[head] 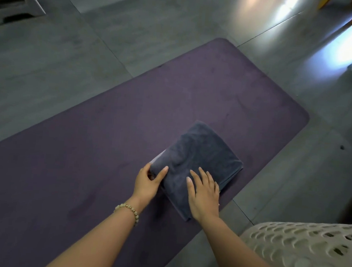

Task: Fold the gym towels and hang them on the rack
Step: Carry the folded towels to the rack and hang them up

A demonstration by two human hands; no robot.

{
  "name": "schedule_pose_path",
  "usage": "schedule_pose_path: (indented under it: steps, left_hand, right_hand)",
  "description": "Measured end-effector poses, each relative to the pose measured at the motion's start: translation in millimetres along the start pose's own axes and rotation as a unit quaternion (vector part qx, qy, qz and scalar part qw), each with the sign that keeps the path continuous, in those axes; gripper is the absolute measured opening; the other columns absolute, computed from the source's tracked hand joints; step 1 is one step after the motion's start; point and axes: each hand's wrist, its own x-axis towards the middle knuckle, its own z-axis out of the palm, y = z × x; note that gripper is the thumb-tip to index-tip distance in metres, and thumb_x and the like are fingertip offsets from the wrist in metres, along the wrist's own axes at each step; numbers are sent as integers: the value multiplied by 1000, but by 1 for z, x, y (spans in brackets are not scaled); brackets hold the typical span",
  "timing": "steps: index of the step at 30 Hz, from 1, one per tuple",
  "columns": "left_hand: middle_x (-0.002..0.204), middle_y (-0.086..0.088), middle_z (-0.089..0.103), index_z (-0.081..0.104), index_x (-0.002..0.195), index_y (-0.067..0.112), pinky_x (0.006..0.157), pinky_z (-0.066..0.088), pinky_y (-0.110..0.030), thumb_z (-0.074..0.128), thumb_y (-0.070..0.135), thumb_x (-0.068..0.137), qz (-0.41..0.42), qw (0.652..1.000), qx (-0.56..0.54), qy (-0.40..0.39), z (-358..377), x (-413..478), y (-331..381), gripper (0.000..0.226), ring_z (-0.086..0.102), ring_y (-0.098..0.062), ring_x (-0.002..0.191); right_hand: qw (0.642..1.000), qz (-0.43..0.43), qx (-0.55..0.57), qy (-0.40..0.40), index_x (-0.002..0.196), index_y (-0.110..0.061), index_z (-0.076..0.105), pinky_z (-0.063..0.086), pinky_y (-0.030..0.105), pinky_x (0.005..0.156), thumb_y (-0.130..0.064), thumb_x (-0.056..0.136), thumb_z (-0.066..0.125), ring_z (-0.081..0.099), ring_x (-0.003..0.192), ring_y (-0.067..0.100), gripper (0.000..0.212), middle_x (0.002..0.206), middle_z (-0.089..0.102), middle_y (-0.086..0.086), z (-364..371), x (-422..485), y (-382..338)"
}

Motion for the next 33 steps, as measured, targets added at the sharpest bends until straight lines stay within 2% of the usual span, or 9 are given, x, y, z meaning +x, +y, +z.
schedule_pose_path:
  steps: [3, 8, 12, 17, 20, 24, 26, 29, 33]
  left_hand:
    - [94, 4, 66, 58, 102, 14, 64, 48, -7, 57, 28, 94, -15, 994, -102, 28, 17, -10, 28, 16, 62, -1, 82]
    - [100, 9, 64, 51, 109, 20, 66, 48, -9, 51, 33, 97, -15, 977, -205, 56, 18, -41, 102, 18, 61, 3, 86]
    - [92, 3, 65, 49, 92, 24, 74, 54, -28, 56, 34, 95, -4, 984, -165, 65, -29, -84, 165, 12, 64, -11, 86]
    - [78, -2, 55, 47, 93, 6, 60, 42, -9, 56, 23, 95, 101, 991, -31, 78, -118, -168, 271, 19, 52, -8, 70]
    - [81, 0, 62, 52, 93, 7, 66, 45, -13, 59, 25, 93, 144, 988, 15, 61, -177, -230, 346, 19, 57, -3, 71]
    - [67, 13, 58, 53, 79, 13, 63, 43, -18, 64, 39, 86, 187, 981, 33, 49, -249, -319, 436, 30, 51, 0, 64]
    - [65, 10, 56, 56, 76, 7, 61, 42, -19, 64, 42, 79, 204, 977, 35, 55, -280, -360, 475, 36, 49, 1, 63]
    - [64, 8, 54, 57, 72, 4, 58, 41, -21, 63, 54, 71, 221, 970, 33, 92, -324, -422, 520, 51, 48, 0, 63]
    - [63, 9, 53, 57, 72, 4, 58, 39, -19, 67, 41, 79, 229, 957, 22, 178, -376, -510, 556, 39, 46, -2, 62]
  right_hand:
    - [999, -10, 28, -34, 149, -35, 25, 3, 37, 121, -50, 101, 17, 2, 147, 10, 51, 160, 11, -12, -14, -3, -1]
    - [997, -18, 71, -30, 148, -31, 30, 15, 33, 119, -48, 101, 24, 16, 146, 11, 50, 158, 20, -8, -66, -32, -15]
    - [992, -59, 107, -33, 149, -27, 29, 18, 31, 118, -48, 100, 29, 19, 144, 8, 54, 158, 21, -9, -145, -82, -48]
    - [973, -169, 145, -65, 149, -30, 25, 17, 21, 114, -50, 95, 43, 19, 142, 0, 60, 154, 22, -18, -276, -160, -140]
    - [958, -236, 129, -98, 149, -37, 21, 22, 22, 113, -57, 87, 53, 20, 139, -3, 72, 154, 20, -22, -351, -212, -209]
    - [933, -264, 172, -176, 144, -46, 27, 25, 23, 110, -71, 72, 58, 25, 134, -7, 83, 148, 27, -27, -430, -281, -301]
    - [918, -285, 177, -214, 141, -41, 37, 32, 24, 109, -73, 66, 62, 36, 129, -8, 84, 141, 41, -25, -459, -314, -343]
    - [888, -346, 155, -260, 119, -24, 61, 46, 28, 97, -61, 72, 71, 57, 108, -4, 60, 116, 66, -11, -487, -359, -399]
    - [834, -434, 137, -312, 95, -6, 66, 44, 24, 70, -47, 82, 70, 52, 78, 0, 43, 83, 63, -6, -508, -429, -458]
